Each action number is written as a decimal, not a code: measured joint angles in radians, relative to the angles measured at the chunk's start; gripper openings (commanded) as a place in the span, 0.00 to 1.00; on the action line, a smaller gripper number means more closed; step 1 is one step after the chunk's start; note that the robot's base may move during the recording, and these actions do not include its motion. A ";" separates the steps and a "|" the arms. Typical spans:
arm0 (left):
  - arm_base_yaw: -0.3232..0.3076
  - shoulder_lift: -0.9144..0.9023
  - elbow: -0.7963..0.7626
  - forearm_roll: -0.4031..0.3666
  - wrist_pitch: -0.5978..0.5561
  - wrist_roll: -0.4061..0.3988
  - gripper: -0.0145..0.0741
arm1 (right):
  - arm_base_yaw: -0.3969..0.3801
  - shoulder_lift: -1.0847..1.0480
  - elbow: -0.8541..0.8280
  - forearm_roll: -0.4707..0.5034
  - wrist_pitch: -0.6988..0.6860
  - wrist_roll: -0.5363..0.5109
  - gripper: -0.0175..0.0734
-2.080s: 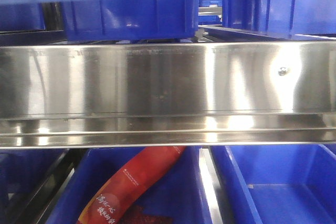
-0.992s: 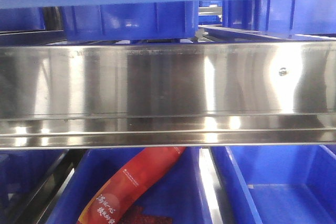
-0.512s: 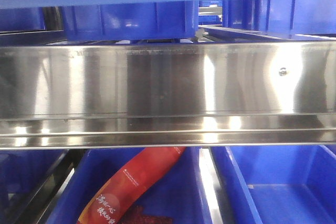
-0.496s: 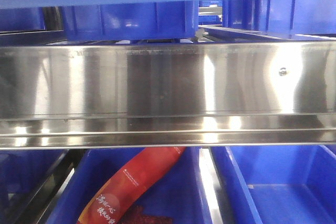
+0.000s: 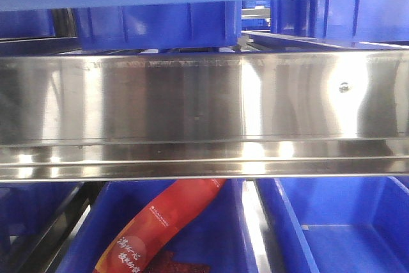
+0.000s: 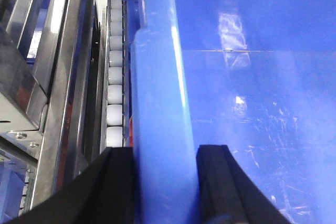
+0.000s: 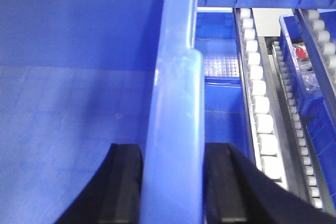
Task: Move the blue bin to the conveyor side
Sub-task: 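Lift the blue bin with both grippers and pull it off the shelf, then hold the blue bin with both grippers while driving away from the rack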
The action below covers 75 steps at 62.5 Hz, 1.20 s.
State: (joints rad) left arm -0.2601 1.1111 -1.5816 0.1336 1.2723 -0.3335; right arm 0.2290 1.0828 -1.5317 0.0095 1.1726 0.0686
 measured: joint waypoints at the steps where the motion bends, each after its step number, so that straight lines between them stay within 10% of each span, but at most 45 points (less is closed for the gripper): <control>1: 0.000 0.000 0.000 0.000 0.000 0.000 0.14 | 0.000 0.000 0.000 0.000 0.000 0.000 0.10; 75: 0.000 -0.007 0.000 0.008 0.000 0.000 0.14 | 0.000 0.000 0.000 0.007 -0.006 0.000 0.10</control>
State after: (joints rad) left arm -0.2601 1.1041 -1.5816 0.1411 1.2723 -0.3335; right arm 0.2290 1.0828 -1.5317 0.0168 1.1667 0.0686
